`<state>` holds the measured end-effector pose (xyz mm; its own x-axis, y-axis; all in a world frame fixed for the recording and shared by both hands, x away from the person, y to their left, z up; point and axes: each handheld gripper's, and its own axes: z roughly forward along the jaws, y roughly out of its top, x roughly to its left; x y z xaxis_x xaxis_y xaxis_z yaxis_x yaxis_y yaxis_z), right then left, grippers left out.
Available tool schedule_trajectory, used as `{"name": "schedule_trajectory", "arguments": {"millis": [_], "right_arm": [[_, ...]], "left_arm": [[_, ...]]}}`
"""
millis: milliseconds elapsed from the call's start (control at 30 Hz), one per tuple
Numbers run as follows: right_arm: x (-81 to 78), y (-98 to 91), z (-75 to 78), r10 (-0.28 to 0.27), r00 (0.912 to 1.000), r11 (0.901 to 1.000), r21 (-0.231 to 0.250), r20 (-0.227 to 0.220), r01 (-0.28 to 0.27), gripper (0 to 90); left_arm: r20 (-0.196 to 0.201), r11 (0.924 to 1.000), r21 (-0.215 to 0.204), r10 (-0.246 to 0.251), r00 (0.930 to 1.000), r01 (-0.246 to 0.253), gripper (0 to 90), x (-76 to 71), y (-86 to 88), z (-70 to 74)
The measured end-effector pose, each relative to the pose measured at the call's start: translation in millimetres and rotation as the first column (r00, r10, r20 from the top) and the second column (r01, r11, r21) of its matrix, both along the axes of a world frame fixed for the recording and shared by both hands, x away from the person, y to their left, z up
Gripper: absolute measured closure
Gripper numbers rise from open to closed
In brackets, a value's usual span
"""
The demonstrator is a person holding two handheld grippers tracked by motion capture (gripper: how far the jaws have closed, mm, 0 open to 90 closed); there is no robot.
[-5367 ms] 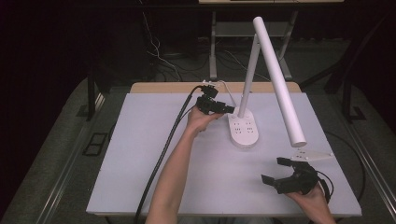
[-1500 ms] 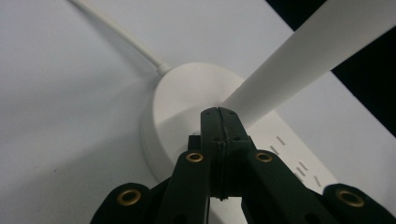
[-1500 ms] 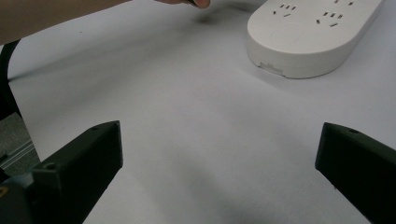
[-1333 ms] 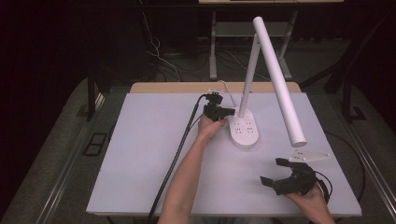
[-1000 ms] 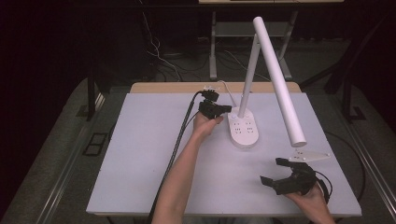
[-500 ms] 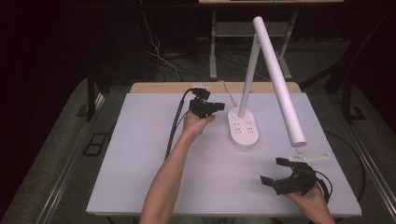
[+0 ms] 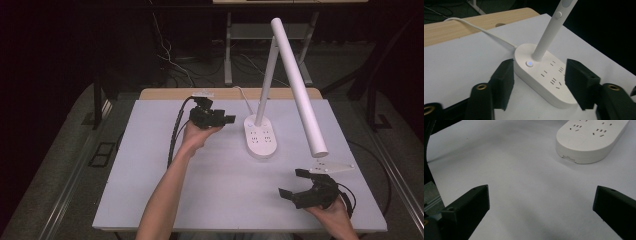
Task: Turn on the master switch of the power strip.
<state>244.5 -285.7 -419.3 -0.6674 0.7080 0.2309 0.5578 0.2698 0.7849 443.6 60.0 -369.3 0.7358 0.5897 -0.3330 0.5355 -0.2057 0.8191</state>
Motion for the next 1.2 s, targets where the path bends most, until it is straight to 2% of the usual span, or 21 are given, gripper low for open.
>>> {"name": "schedule_trajectory", "arguments": {"millis": [33,133,233,267,367,467,567,767,1100,1200], "right_arm": [[0.0,0.4,-0.1,0.001,1.0000,1.0000,0.000,0.001,-0.001,0.2],[-0.1,0.5,0.0,0.002,1.0000,1.0000,0.001,0.001,-0.002,0.2],[0.0,0.3,0.2,0.001,1.0000,1.0000,0.002,0.000,-0.001,0.2],[0.0,0.3,0.2,0.001,1.0000,1.0000,0.002,0.000,-0.001,0.2],[0.0,1.0,0.2,0.003,1.0000,1.0000,0.000,0.004,-0.003,0.2],[0.1,2.0,0.4,0.003,1.0000,1.0000,-0.001,0.002,-0.003,0.2],[0.6,2.3,0.6,0.005,1.0000,1.0000,-0.005,0.006,-0.005,0.2],[0.2,0.4,0.8,-0.001,1.0000,1.0000,-0.002,0.009,0.001,0.2],[-0.1,0.6,0.7,-0.002,1.0000,1.0000,-0.001,0.006,0.002,0.2],[0.0,0.7,0.6,-0.002,1.0000,1.0000,-0.002,0.006,0.002,0.2]], "left_arm": [[0.009,1.0000,0.004,0.004,1.0000,-0.004,27.4,-3.8,6.8,2.3],[0.008,1.0000,0.000,0.003,1.0000,-0.003,22.1,-8.2,13.6,4.8],[0.005,1.0000,-0.008,0.005,1.0000,-0.005,11.7,-13.2,22.7,9.3],[0.004,0.9999,-0.010,0.003,1.0000,-0.003,11.7,-14.4,25.7,11.0],[-0.019,0.9997,-0.020,-0.014,0.9997,0.013,0.0,-18.5,33.2,14.5],[-0.010,0.9998,0.008,-0.017,0.9998,0.017,0.0,-26.1,39.0,15.2],[-0.004,1.0000,-0.001,-0.009,0.9999,0.009,0.0,-34.0,45.7,14.5],[0.013,1.0000,0.007,-0.002,0.9999,0.002,0.0,-54.5,59.6,9.3],[0.023,1.0000,0.005,0.004,0.9997,-0.004,0.0,-79.5,71.5,-1.9],[0.033,0.9998,0.018,0.010,0.9994,-0.010,0.0,-88.0,75.9,-2.9]]}}
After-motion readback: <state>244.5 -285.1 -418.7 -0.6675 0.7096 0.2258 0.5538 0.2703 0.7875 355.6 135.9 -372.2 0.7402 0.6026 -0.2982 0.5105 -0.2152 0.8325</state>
